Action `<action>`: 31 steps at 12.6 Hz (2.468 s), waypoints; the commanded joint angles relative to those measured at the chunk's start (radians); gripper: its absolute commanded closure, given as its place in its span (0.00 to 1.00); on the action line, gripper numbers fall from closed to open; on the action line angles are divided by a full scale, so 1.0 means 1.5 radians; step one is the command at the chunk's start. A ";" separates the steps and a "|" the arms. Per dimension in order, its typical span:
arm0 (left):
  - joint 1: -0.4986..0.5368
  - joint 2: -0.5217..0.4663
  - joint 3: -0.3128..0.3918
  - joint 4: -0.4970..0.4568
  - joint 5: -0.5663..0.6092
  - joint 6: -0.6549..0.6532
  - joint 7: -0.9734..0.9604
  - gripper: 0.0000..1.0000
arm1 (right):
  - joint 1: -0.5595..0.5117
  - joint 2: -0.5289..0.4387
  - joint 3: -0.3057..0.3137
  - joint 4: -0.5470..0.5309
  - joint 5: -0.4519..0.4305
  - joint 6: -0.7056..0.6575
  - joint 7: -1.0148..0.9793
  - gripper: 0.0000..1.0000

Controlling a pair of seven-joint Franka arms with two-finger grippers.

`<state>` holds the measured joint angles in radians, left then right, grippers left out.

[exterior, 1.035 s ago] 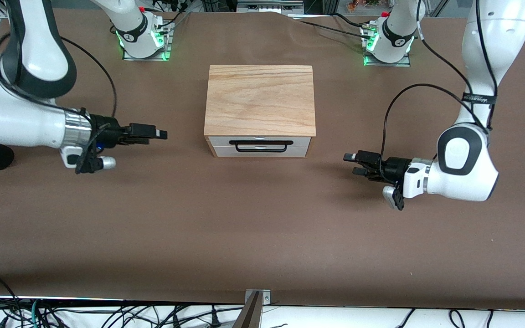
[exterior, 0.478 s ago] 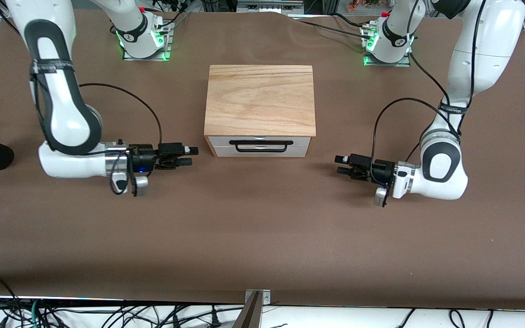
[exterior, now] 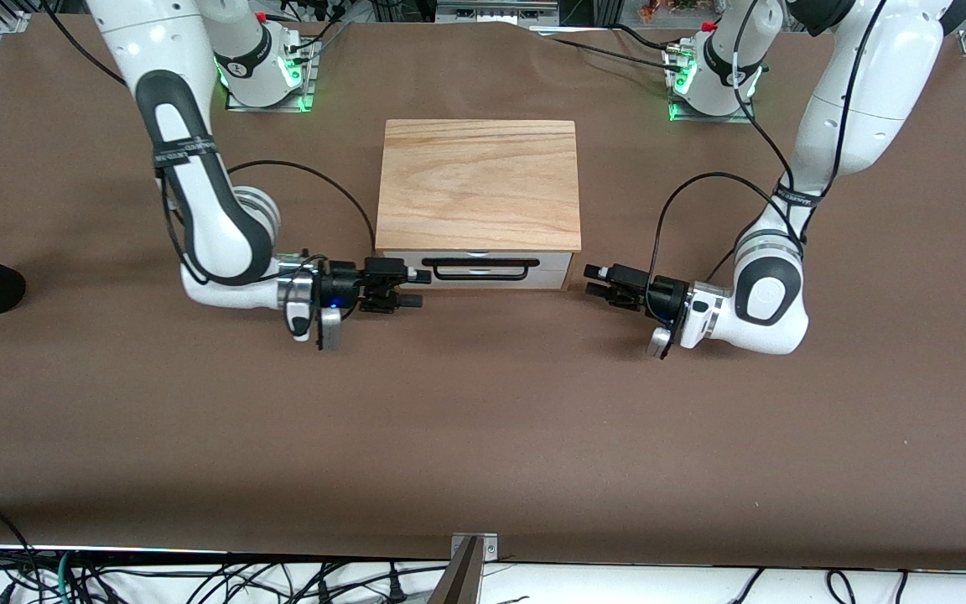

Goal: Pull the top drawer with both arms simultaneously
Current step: 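Move the left gripper and the right gripper toward the drawer handle ends, then close the left gripper and the right gripper on the black handle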

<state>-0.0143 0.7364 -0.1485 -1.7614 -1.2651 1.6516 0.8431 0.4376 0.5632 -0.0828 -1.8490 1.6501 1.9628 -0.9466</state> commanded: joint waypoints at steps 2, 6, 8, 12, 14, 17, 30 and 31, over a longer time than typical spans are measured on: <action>0.002 -0.003 -0.025 -0.010 -0.050 0.002 0.021 0.00 | 0.020 0.007 -0.003 -0.012 0.026 0.017 -0.025 0.48; -0.022 0.009 -0.039 -0.003 -0.094 0.045 0.022 0.00 | 0.020 0.015 -0.003 -0.025 0.026 0.012 -0.040 0.48; -0.028 0.014 -0.057 -0.001 -0.114 0.083 0.022 0.00 | 0.013 0.017 -0.003 -0.032 0.027 -0.034 -0.043 0.57; -0.050 0.020 -0.068 -0.001 -0.146 0.111 0.022 0.01 | 0.007 0.018 -0.003 -0.033 0.033 -0.043 -0.044 0.82; -0.054 0.020 -0.068 -0.002 -0.148 0.115 0.022 0.08 | 0.007 0.022 -0.003 -0.032 0.034 -0.046 -0.044 0.95; -0.054 0.020 -0.068 -0.005 -0.148 0.116 0.042 0.22 | 0.000 0.022 -0.003 -0.028 0.034 -0.047 -0.044 1.00; -0.052 0.019 -0.068 -0.026 -0.140 0.091 0.089 0.99 | -0.016 0.021 -0.004 -0.022 0.034 -0.071 -0.045 1.00; -0.052 0.019 -0.068 -0.025 -0.140 0.091 0.088 0.99 | -0.018 0.022 -0.004 -0.019 0.034 -0.080 -0.045 1.00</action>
<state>-0.0892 0.7704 -0.2492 -1.7787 -1.4600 1.7836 0.9452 0.4477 0.6115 -0.0916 -1.8856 1.6841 1.8986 -1.0083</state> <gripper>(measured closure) 0.824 0.806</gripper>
